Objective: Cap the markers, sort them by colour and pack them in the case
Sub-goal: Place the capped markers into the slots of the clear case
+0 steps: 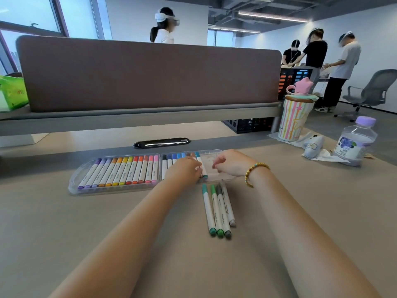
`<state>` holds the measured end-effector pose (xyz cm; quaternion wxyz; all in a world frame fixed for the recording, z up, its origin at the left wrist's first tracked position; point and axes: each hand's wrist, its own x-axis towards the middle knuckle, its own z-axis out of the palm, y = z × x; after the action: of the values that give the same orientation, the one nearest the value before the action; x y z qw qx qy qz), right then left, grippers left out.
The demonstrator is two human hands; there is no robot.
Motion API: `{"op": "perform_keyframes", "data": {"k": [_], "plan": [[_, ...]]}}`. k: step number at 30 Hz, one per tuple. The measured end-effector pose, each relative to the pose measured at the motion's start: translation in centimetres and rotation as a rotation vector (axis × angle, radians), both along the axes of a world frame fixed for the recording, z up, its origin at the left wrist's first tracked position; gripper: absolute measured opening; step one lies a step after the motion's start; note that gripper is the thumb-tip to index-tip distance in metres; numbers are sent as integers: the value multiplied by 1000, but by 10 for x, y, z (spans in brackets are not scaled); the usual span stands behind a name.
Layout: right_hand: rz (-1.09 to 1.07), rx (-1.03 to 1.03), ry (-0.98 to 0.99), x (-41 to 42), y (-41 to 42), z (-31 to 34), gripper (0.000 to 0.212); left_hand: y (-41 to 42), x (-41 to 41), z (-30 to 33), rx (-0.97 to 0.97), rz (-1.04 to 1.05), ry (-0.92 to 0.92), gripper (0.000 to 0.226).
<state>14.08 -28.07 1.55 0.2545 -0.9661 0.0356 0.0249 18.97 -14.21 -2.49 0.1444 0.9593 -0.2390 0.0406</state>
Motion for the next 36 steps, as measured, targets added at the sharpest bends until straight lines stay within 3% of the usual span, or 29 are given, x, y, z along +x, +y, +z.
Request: {"op": "perform_keyframes", "data": {"k": [3, 6, 8, 14, 22, 25, 28, 31, 36], "plan": [[91, -176, 156, -12, 3, 17, 22, 7, -18, 11, -34, 46, -51, 29], [114, -266, 190, -19, 8, 21, 20, 8, -38, 22, 256, -36, 274, 40], [114, -293, 189, -20, 9, 21, 21, 5, -44, 24, 311, -62, 364, 46], [108, -326, 216, -22, 6, 22, 21, -4, -44, 16, 206, -33, 348, 46], [148, -410, 291, -19, 16, 13, 25, 6, -37, 18, 274, 3, 264, 34], [142, -448, 277, -20, 24, 6, 22, 14, -30, 19, 242, 35, 280, 37], [107, -464, 262, -20, 29, 0, 39, 21, -22, 24, 178, 55, 349, 35], [117, -494, 265, -19, 34, -2, 41, 27, -15, 29, 102, 85, 398, 30], [67, -388, 254, -18, 38, -8, 33, 36, -9, 32, -192, 155, 484, 24]]}}
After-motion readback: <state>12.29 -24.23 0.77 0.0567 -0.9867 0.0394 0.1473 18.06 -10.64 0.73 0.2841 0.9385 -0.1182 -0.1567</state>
